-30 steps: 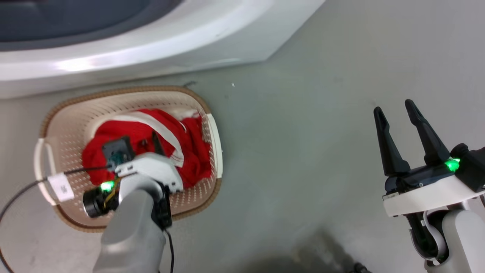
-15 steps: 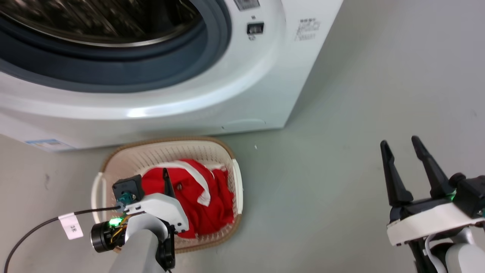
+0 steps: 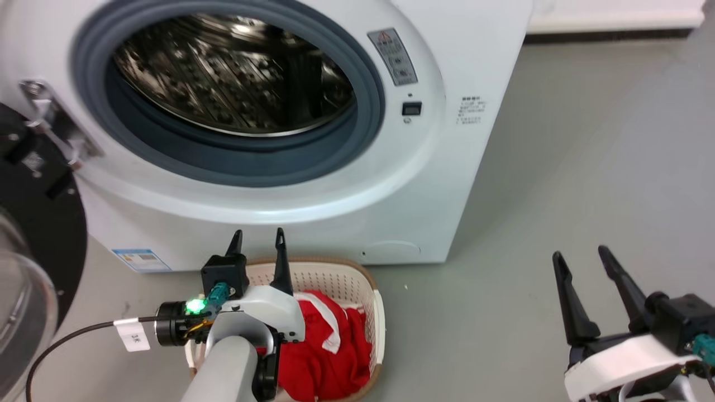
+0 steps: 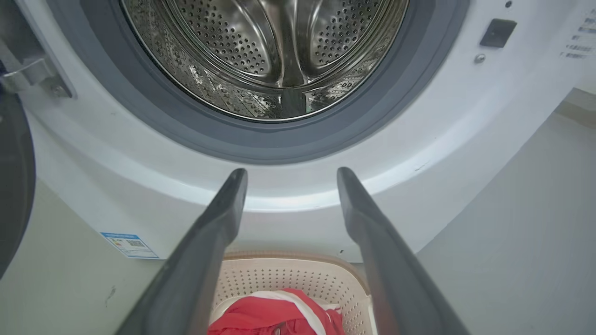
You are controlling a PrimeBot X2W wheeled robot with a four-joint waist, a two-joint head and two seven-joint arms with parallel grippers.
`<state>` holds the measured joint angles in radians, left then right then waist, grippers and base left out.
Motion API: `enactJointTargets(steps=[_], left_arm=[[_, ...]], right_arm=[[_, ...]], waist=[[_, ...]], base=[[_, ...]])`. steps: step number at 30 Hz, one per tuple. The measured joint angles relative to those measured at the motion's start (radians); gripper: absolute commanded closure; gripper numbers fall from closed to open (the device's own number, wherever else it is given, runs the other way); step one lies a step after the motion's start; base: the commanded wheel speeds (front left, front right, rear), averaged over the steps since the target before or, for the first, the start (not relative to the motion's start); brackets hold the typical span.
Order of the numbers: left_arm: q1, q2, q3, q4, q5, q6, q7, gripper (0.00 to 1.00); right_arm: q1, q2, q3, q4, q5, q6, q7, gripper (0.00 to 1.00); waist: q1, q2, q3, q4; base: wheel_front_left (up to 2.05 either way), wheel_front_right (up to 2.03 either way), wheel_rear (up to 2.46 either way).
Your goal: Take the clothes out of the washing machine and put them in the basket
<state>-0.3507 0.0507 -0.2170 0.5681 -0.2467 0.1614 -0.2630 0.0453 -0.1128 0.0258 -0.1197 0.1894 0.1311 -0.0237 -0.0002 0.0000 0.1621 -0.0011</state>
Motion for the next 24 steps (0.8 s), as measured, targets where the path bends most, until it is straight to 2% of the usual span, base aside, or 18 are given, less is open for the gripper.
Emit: enactJointTargets(steps=[13,24], left_arm=[[0.114,0.01,-0.043,-0.201,0.088,-0.006,0.0,0.0],[0.235,0.031,-0.069,-0.333,0.101,0.006,0.014,0.0]], right_arm=[[0.091,0.044,-0.025,-0.024,-0.059,0.0,0.04,0.0],[0.125,0.056,-0.051,-0.039,-0.087,0.0,0.042,0.0]], waist=[[0.0,0.0,-0.156,0.037],[0.0001,0.0,-0.198,0.067]], base=[[0.0,0.0,0.0],[0.0,0.0,0.0]])
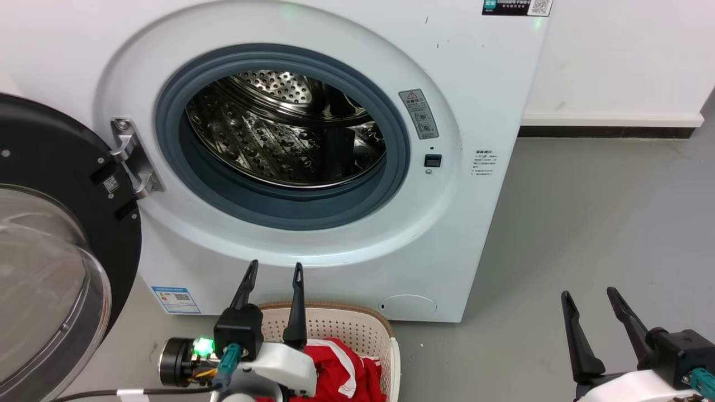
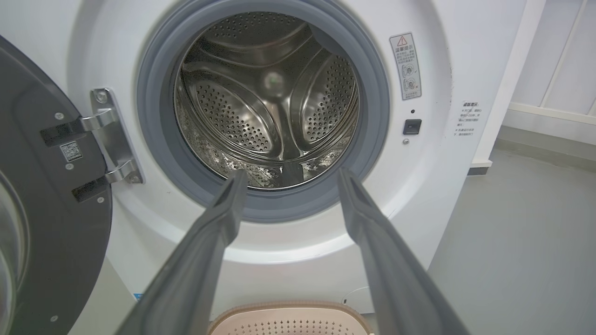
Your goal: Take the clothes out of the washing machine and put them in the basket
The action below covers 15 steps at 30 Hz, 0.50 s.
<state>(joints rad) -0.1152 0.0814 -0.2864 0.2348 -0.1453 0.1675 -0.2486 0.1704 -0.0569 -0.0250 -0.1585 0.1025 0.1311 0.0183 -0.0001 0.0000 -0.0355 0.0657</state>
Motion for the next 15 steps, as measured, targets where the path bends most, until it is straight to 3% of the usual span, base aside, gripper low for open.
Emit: enactJointTargets(steps=[15], left_arm=[[0.078,0.007,-0.029,-0.121,0.001,0.026,0.069,0.0]], right_arm=[[0.013,0.004,-0.008,-0.013,0.001,0.0,0.0,0.0]], waist=[[0.0001,0.0,0.012,0.018]], base=[[0.0,0.0,0.0]])
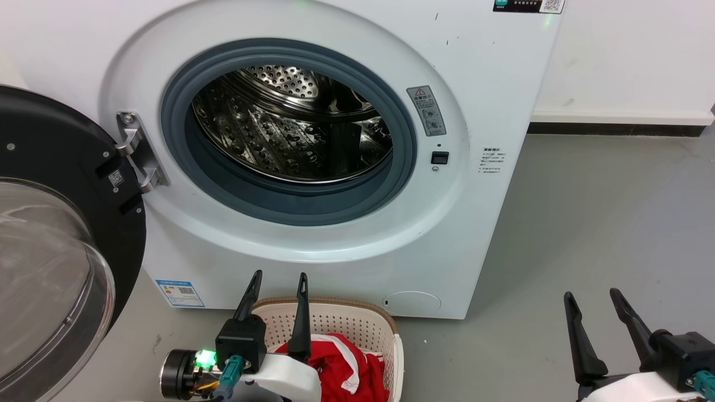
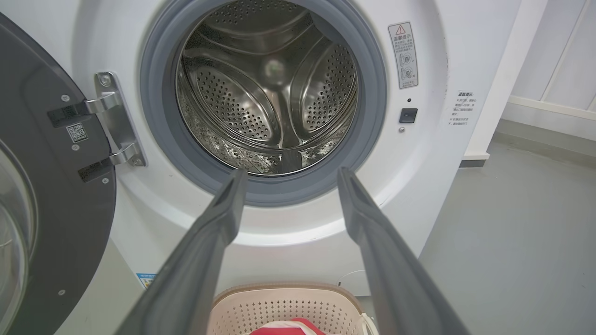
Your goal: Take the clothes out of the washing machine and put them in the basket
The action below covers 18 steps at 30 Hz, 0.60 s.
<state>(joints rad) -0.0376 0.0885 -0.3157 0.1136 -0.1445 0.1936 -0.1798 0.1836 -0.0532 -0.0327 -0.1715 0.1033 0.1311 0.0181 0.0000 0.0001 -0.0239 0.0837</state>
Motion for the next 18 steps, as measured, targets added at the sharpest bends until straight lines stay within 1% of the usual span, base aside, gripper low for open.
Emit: enactJointTargets(steps=[15,16,18], left_arm=[[0.007,0.015,0.002,-0.021,-0.011,0.01,0.006,0.0],[0.008,0.015,0.002,-0.018,-0.011,0.009,0.006,1.0],[0.018,0.015,0.0,-0.001,-0.011,0.009,0.007,1.0]], right_arm=[[0.0,0.0,0.005,-0.008,0.017,0.0,0.0,0.0],[0.0,0.0,0.005,-0.004,0.019,0.0,0.0,1.0],[0.003,0.0,0.007,0.016,0.019,0.0,0.0,1.0]], waist=[[0.0,0.0,0.007,-0.001],[0.0,0.0,0.007,-0.001],[0.0,0.0,0.007,-0.001]], base=[[0.0,0.0,0.0],[0.0,0.0,0.0],[0.0,0.0,0.0]])
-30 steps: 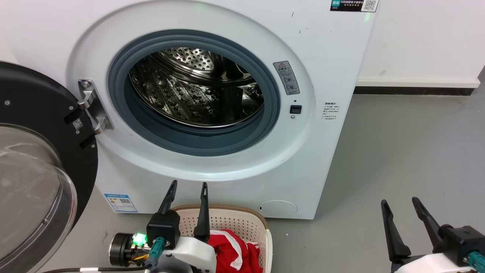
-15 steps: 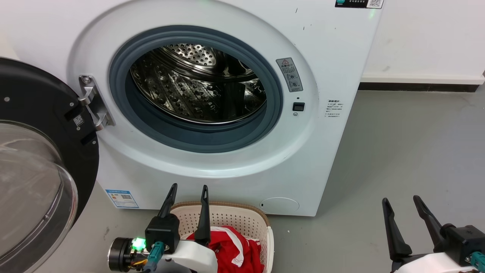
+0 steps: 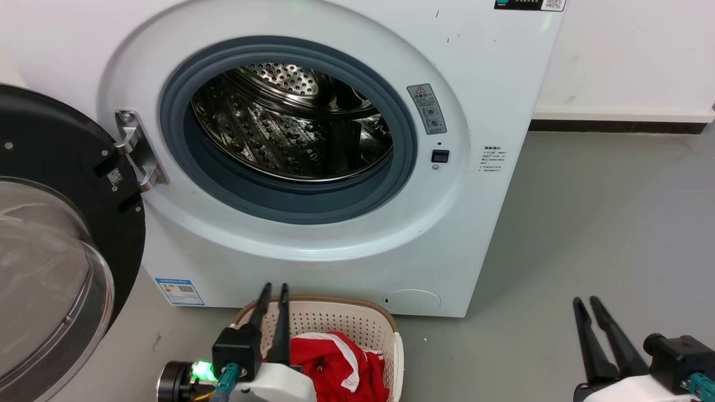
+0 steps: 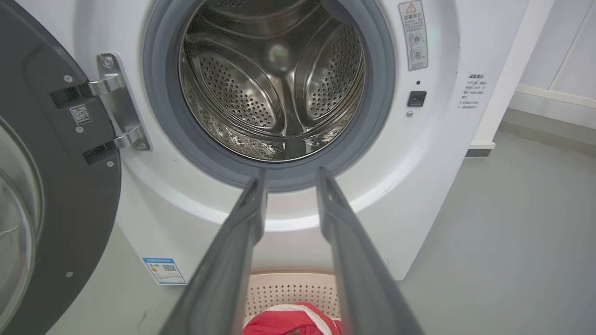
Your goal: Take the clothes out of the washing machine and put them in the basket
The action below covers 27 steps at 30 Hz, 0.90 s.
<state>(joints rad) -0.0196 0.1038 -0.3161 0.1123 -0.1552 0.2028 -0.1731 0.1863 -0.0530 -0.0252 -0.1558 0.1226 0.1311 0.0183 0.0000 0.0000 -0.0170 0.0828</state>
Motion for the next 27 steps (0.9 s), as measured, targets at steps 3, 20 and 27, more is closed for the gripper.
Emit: enactJointTargets(steps=[3,20,27], left_arm=[[0.017,-0.001,0.003,0.006,-0.038,-0.003,0.003,1.0],[0.01,0.006,0.074,0.038,-0.374,-0.078,0.049,1.0],[-0.007,0.006,0.102,0.051,-0.491,-0.105,0.065,1.0]], right_arm=[[0.002,0.0,0.004,0.013,0.036,0.0,-0.001,1.0],[-0.046,-0.013,0.008,0.101,0.383,0.0,0.0,1.0],[-0.069,-0.017,0.008,0.131,0.502,0.0,0.0,1.0]], waist=[[0.0,0.0,0.001,-0.002],[0.0,0.0,0.003,-0.013],[0.0,0.0,0.004,-0.018]], base=[[0.0,0.0,0.0],[0.0,0.0,0.0],[0.0,0.0,0.0]])
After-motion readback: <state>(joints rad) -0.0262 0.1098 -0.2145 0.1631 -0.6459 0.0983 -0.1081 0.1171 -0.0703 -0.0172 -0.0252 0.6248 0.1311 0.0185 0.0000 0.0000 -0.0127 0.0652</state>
